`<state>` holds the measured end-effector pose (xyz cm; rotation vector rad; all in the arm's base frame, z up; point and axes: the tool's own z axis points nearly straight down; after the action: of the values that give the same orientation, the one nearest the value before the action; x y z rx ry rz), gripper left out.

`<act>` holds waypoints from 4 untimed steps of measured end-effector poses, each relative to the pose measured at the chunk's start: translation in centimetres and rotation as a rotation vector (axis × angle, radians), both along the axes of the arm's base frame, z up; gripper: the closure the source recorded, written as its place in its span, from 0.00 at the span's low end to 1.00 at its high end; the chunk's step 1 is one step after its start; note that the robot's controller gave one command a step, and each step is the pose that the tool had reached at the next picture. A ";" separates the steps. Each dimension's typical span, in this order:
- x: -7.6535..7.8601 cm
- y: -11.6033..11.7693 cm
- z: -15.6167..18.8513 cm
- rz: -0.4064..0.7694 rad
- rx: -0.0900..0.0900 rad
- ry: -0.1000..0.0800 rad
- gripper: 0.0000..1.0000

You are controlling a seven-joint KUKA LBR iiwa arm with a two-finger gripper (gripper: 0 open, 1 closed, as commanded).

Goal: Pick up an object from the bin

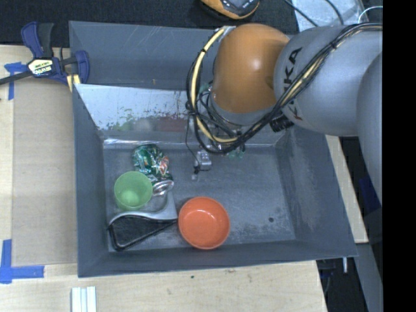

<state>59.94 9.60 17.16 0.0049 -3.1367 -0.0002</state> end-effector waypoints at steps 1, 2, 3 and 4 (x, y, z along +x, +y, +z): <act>0.2 -0.1 0.5 -0.003 0.001 -0.008 0.00; -8.7 -1.4 -10.5 0.068 0.000 0.006 0.00; -8.1 -2.1 -6.7 0.291 0.001 -0.015 0.00; -8.6 -1.5 -10.4 0.069 0.000 0.005 0.00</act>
Offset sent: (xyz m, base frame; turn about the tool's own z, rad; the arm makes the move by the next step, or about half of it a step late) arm -0.0843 -0.0135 -0.1016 -0.0691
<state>51.31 8.15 6.72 0.1130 -3.1296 0.0005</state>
